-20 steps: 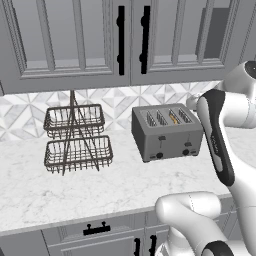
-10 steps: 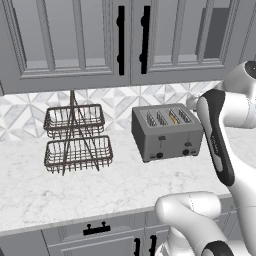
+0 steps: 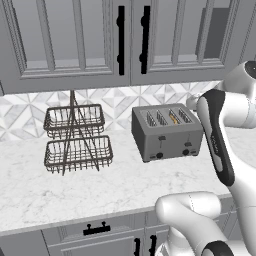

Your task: Start the toaster. Once the lever pops up, take the bread to the plate on the dining counter.

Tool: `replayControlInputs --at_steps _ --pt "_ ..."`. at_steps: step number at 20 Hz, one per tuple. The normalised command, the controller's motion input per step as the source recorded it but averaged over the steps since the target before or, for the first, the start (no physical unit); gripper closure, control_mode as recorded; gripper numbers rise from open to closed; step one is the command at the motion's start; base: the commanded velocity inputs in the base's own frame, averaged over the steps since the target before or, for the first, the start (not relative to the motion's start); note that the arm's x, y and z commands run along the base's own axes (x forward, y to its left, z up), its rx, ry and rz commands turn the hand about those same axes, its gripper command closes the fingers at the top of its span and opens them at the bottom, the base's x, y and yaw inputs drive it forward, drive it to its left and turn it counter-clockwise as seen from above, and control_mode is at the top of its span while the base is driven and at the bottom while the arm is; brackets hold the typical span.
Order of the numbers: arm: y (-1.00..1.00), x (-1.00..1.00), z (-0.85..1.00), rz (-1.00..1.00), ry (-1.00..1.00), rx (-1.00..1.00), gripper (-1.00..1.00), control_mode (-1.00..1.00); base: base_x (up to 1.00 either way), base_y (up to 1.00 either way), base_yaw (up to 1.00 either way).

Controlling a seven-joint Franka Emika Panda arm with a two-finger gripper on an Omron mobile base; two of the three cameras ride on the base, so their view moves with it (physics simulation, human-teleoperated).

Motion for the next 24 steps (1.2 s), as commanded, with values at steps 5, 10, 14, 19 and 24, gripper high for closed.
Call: replayControlInputs --at_steps 5,10,14,19,24 --pt "0.00 0.00 0.00 0.00 0.00 0.00 -1.00 -1.00 0.00 0.00 0.00" --pt "0.00 0.00 0.00 0.00 0.00 0.00 -1.00 -1.00 0.00 0.00 0.00" --pt "0.00 0.00 0.00 0.00 0.00 0.00 -1.00 -1.00 0.00 0.00 0.00" --pt "0.00 0.00 0.00 0.00 0.00 0.00 -1.00 -1.00 0.00 0.00 0.00" --pt "0.00 0.00 0.00 0.00 0.00 0.00 -1.00 -1.00 0.00 0.00 0.00"
